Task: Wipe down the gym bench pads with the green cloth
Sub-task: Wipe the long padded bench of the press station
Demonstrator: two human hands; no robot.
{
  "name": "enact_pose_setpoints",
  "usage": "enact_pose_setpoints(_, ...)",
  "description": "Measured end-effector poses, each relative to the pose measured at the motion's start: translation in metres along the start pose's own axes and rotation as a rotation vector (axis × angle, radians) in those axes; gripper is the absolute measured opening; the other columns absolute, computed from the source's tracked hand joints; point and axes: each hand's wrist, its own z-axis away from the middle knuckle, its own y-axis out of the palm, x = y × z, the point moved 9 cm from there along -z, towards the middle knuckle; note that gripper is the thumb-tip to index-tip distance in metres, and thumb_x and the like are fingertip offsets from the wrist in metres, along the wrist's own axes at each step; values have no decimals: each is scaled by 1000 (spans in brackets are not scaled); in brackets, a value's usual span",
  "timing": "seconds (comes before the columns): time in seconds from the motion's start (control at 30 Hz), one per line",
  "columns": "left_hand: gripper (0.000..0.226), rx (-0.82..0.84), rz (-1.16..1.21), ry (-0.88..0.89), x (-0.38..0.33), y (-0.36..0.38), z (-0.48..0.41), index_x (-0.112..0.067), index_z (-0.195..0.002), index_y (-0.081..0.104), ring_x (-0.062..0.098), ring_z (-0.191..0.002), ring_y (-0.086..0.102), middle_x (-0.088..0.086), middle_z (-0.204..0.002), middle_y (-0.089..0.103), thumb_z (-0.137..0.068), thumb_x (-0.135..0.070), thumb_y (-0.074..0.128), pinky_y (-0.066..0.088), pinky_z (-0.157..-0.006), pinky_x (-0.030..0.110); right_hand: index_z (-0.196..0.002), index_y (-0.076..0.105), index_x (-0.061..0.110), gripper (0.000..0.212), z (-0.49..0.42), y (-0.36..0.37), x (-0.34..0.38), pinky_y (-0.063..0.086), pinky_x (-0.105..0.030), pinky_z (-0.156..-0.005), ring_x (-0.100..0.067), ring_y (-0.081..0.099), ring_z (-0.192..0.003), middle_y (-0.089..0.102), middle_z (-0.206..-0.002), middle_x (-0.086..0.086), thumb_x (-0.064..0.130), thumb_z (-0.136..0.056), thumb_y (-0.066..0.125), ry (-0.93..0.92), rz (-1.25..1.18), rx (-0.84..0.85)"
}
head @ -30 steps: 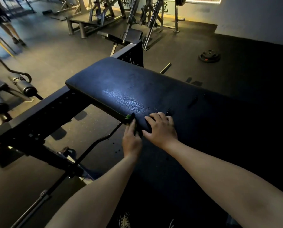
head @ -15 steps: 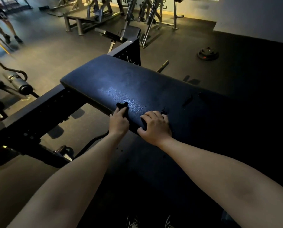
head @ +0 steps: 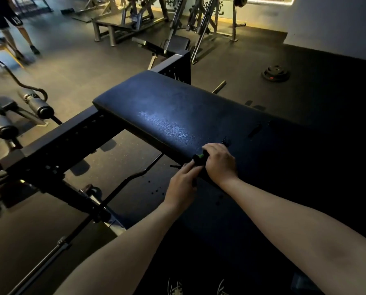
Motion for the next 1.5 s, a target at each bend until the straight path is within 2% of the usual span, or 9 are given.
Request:
enact_pose_setpoints(0.3, 83, -129, 462, -593, 67, -5, -32, -14, -160, 18, 27, -145, 34, 14, -158, 33, -84, 10, 41, 20, -120, 21, -96, 70, 15, 36, -3, 4, 3, 50, -35, -70, -26, 60, -102, 69, -104, 1, 10, -77, 41, -25, 92, -31)
enact_pose_setpoints(0.4, 87, -157, 463, -541, 44, 7, -28, -13, -161, 13, 21, -151, 20, 13, -166, 14, -83, 15, 39, 5, -105, -1, -98, 70, 15, 35, -4, 6, 4, 51, -36, -68, -27, 60, -102, 68, -104, 0, 10, -78, 42, -35, 120, -30)
enact_pose_setpoints(0.63, 75, -16, 234, -308, 3, 16, -1, -24, -153, 39, 21, -145, 35, -2, -167, 21, -85, 7, 43, 39, -107, 37, -102, 71, 16, 49, 1, -2, 5, 50, -37, -78, -24, 58, -109, 69, -111, 1, 24, -81, 28, 9, 44, -15)
enact_pose_setpoints(0.83, 74, 94, 233, -132, -26, 18, 17, -29, -146, 50, 22, -140, 44, 1, -157, 43, -79, 1, 47, 41, -110, 36, -107, 72, 10, 31, 3, -9, -15, 50, -38, -89, -29, 64, -102, 69, -110, -9, 0, -90, 49, 123, -185, -11)
enact_pose_setpoints(0.97, 72, -19, 463, -111, -22, -12, -2, -22, -145, 49, 10, -132, 50, -1, -145, 53, -77, 1, 48, 38, -115, 32, -118, 63, 10, 24, 12, -24, -13, 49, -28, -90, -18, 61, -102, 64, -113, -7, 11, -97, 51, 141, -400, -114)
enact_pose_setpoints(1.07, 68, -53, 800, -283, -14, -23, -22, -37, -142, 34, 24, -110, 65, 10, -136, 56, -89, 2, 51, 57, -92, 41, -128, 49, 21, 34, 17, -22, 12, 48, -16, -82, -8, 57, -104, 54, -119, -2, 24, -95, 54, 37, -555, -23)
enact_pose_setpoints(1.2, 89, 151, 1073, -341, -16, -17, -39, -33, -156, 8, 16, -95, 67, 17, -136, 53, -91, 15, 47, 56, -70, 22, -133, 46, 36, 51, 4, -15, 26, 47, -17, -91, -8, 53, -113, 48, -126, -1, 16, -90, 63, 18, -573, 113)
enact_pose_setpoints(1.37, 109, 354, 1014, -270, -29, -4, -54, -27, -161, -1, 10, -105, 62, 11, -147, 45, -69, 8, 46, 52, -70, 18, -107, 72, 15, 41, -17, -28, 6, 48, -21, -88, -12, 58, -98, 60, -108, -4, -8, -76, 59, 56, -397, 80)
enact_pose_setpoints(1.5, 84, 132, 636, -218, -18, -31, -70, -29, -159, 21, 2, -87, 64, 1, -152, 47, -87, -4, 56, 51, -83, 26, -95, 74, 7, 32, -33, -60, -30, 45, -25, -95, -23, 62, -99, 63, -106, -12, -11, -78, 53, 221, -267, -196)
